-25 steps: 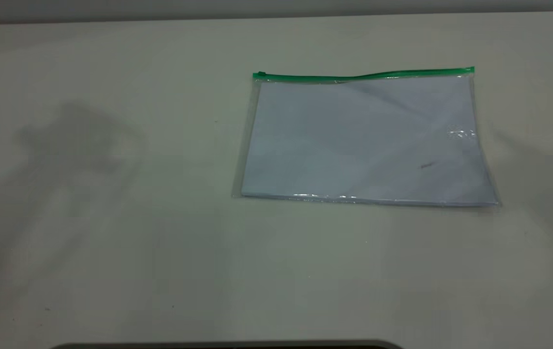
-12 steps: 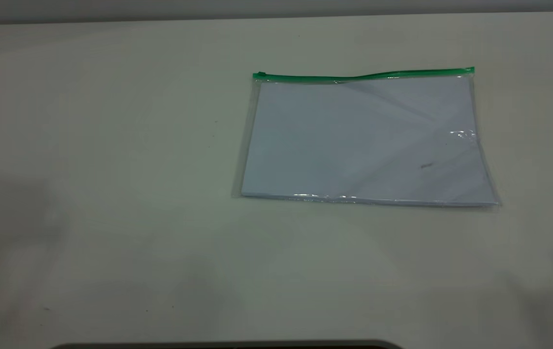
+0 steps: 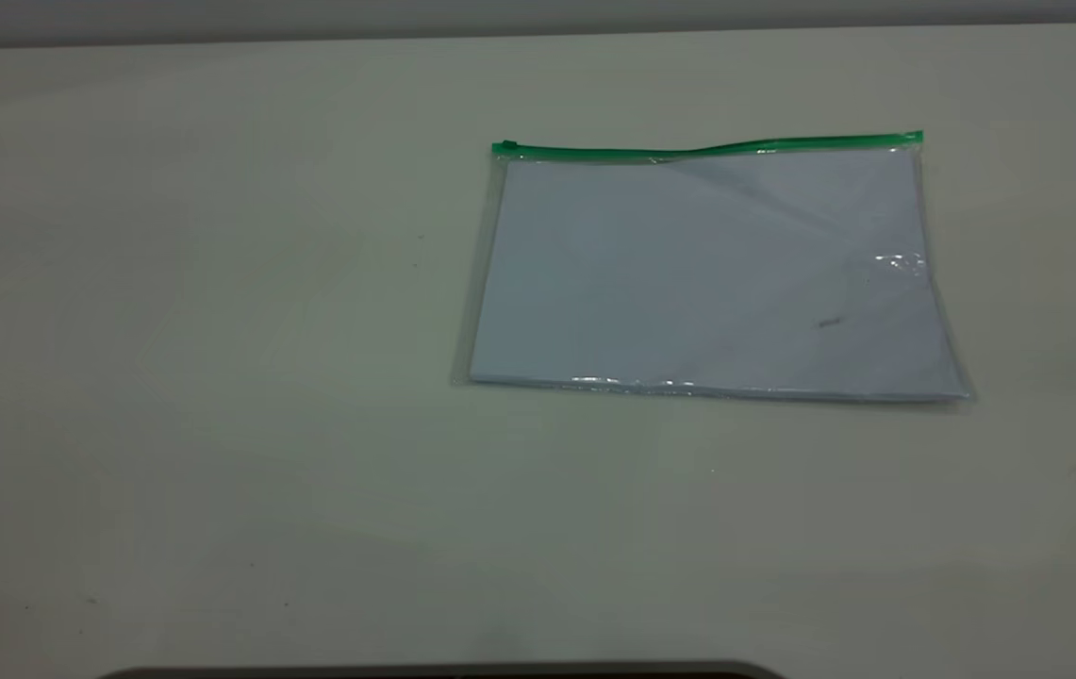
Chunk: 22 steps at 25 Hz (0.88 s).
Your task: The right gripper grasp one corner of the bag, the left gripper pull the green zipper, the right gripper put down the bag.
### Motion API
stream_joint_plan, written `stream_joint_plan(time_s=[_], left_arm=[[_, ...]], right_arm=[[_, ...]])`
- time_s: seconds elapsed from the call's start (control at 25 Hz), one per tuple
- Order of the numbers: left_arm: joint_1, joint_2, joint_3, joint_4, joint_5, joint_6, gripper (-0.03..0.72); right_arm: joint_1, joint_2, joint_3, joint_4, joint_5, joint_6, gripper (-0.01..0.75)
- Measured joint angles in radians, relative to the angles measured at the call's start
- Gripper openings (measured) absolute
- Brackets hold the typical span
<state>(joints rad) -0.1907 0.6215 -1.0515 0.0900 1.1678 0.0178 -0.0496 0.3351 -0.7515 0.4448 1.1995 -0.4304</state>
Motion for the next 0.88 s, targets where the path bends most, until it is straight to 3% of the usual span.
stream_joint_plan(time_s=[0.44, 0.88], left_arm=[[0.000, -0.393, 0.268, -0.027, 0.000, 0.000, 0.580], [0.000, -0.497, 0.393, -0.101, 0.000, 0.019, 0.580]], right_arm=[[0.007, -0.286, 0.217, -0.214, -0.016, 0.083, 0.591], [0.020, -0.351, 0.267, -0.237, -0.046, 0.097, 0.591]])
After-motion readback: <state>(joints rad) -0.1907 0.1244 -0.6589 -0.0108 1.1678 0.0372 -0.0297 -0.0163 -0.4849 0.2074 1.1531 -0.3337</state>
